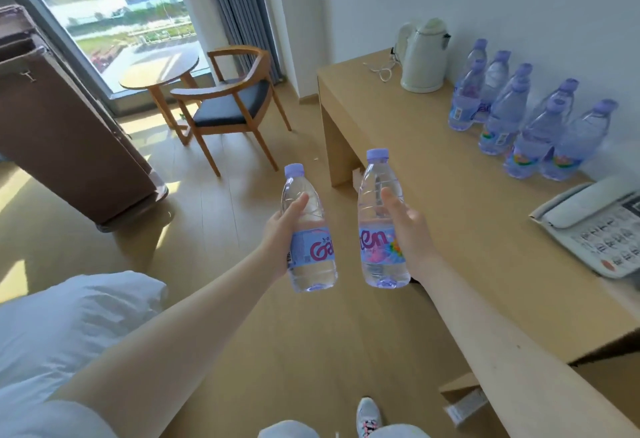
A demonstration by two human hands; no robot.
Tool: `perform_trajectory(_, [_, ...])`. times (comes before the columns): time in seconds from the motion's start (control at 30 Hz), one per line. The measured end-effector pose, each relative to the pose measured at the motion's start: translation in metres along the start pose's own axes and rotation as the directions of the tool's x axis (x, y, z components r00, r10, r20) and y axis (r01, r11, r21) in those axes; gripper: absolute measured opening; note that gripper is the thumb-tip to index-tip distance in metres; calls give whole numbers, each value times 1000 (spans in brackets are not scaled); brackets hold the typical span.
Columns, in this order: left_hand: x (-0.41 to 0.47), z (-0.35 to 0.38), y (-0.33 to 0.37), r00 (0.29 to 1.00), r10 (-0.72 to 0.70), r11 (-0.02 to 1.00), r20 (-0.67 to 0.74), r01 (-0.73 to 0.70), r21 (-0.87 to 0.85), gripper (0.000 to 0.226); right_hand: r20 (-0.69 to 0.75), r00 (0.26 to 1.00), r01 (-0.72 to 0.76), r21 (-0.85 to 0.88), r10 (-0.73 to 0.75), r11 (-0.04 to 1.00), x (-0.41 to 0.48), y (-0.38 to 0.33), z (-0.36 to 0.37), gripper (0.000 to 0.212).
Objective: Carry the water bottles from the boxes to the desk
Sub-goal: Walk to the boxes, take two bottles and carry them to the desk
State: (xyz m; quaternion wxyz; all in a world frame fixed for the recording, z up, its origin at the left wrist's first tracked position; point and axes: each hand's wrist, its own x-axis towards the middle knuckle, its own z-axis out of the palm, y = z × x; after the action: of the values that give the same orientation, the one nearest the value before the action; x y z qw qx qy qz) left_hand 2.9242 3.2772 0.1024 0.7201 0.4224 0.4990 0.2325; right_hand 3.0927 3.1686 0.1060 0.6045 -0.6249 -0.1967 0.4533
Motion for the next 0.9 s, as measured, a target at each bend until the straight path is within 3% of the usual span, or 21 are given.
perform_trajectory(0.1, [25, 19, 8, 1000, 8, 1000, 29, -8, 17, 63, -32, 999, -2, 22, 2, 1000, 15, -7, -10, 79])
perform_trajectory(0.23, [56, 39, 23, 998, 17, 1000, 52, -18, 19, 41, -68, 997, 21, 13, -20, 1000, 47, -15, -16, 30])
perform_trajectory(0.3, [75, 46, 33, 997, 30, 998, 77, -34, 46, 38, -102, 994, 29, -10, -30, 1000, 64, -22, -17, 20])
perform_trajectory(0.4, [111, 56, 56, 993, 61, 992, 103, -72, 108, 52, -171, 984, 32, -72, -44, 997, 97, -34, -14, 25])
perform_trajectory(0.53, [168, 68, 100, 972, 114, 968, 206, -156, 197, 88, -281, 952, 89, -120, -120, 989, 151, -53, -4, 49])
perform_trajectory(0.63, [212, 70, 133, 964, 134, 958, 231, -186, 220, 84, -355, 924, 98, -140, -142, 985, 194, -67, 11, 44])
perform_trajectory(0.77, [271, 70, 173, 962, 139, 944, 235, -201, 263, 92, -435, 886, 95, -167, -160, 981, 245, -85, 31, 66])
perform_trajectory(0.9, [325, 78, 200, 955, 115, 942, 275, -193, 275, 73, -516, 839, 68, -210, -170, 975, 283, -99, 40, 41])
